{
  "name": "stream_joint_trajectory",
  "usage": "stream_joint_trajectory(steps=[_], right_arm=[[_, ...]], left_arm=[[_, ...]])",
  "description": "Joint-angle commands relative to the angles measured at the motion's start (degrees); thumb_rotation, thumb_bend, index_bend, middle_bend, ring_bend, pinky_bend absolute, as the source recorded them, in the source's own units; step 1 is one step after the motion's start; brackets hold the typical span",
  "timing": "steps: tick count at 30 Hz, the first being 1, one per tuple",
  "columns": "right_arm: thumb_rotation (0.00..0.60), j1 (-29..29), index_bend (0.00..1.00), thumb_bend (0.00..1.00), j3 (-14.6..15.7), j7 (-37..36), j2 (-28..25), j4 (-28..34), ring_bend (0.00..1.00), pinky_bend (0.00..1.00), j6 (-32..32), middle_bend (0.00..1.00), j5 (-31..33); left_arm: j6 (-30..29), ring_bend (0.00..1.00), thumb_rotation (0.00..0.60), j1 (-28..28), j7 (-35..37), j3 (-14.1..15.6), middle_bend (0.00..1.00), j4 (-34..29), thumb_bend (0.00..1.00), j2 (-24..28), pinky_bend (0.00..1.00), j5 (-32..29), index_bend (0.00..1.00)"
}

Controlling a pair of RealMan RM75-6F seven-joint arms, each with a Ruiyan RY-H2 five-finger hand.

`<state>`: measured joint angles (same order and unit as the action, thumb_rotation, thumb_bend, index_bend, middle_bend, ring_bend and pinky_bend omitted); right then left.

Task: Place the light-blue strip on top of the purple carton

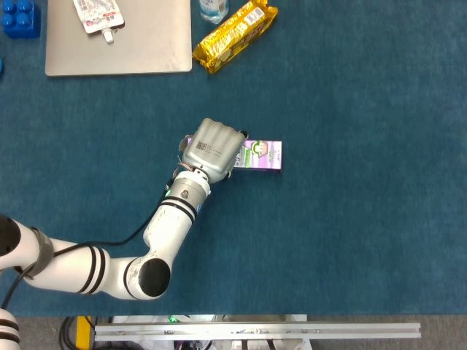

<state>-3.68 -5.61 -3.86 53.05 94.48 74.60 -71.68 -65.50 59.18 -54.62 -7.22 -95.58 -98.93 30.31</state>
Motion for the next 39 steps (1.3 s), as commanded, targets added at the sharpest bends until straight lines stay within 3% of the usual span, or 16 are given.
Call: stream_joint_trajectory(steps=[1,39], right_arm=[[0.6,-0.04,0.02,0.26,0.02,-0.02,0.06,-0.02,0.39,0.36,-0.05,0.44,-0.08],[0.6,0.12,0.02,0.26,-0.01,-0.3,0.21,-0.22,0.39,0.36,0.22,0.44,-0.32]], left_arm=[[0.14,1.0,0.6,-0.05,0.12,-0.03,1.0,-0.32,0.48,0.21,1.0,-0.02,0.37],[-0.98,1.0,0.6,-0.41,-0.35,0.19,1.0,-0.57,0.48,1.04,1.0,-0.19,0.37]])
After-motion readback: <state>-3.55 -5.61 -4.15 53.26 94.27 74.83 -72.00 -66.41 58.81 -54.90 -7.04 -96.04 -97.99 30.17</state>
